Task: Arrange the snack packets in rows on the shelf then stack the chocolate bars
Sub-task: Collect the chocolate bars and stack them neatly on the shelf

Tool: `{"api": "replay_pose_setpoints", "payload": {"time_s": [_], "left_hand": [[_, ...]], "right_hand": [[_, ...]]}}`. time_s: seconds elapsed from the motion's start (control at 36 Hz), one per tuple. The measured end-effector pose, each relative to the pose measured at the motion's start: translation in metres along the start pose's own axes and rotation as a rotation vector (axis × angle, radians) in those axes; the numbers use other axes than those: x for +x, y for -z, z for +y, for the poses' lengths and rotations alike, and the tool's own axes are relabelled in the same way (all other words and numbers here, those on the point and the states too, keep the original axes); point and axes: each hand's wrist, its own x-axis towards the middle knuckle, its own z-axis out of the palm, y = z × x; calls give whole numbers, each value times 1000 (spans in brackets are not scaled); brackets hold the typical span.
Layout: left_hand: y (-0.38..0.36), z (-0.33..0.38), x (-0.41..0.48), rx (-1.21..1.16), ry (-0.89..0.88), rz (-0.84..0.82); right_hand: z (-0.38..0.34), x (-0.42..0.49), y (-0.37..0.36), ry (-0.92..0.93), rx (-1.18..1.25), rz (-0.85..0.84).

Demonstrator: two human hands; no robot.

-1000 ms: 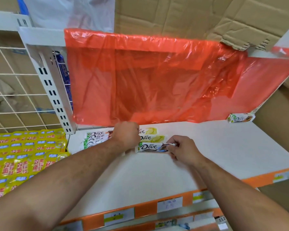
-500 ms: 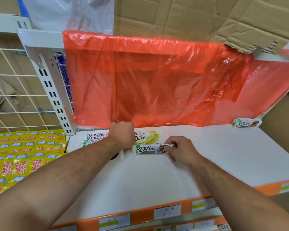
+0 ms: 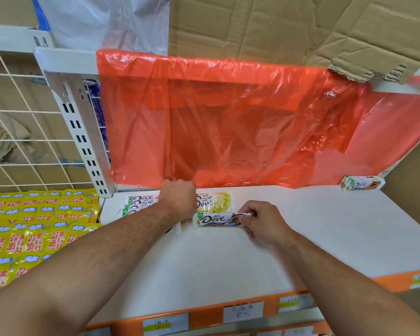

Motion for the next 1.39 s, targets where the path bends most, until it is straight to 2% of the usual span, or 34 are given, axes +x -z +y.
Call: {"api": "replay_pose_setpoints", "payload": {"time_s": [0.11,0.28,0.53,0.69,1.14,1.39], "left_hand": [[-7,-4,-2,-4,31,90],[-7,-20,-17,-148,99,260],[-5,-49,-66,-108,205,309],[-4,-52,-94,-122,196,399],[4,-122,-116,-178,214,402],[2,-153,-119,-176,162,399]], "right_hand": [[0,-1,-1,3,-8,-8],[-10,-3,-4,23,6,-39],[-24,-14,-22,120,-3,-104],[-35,-20,-32,162,8,-132],[-90,-20,-94,186,-22,-160],[-108,-16,-119,131,-169,-45]]}}
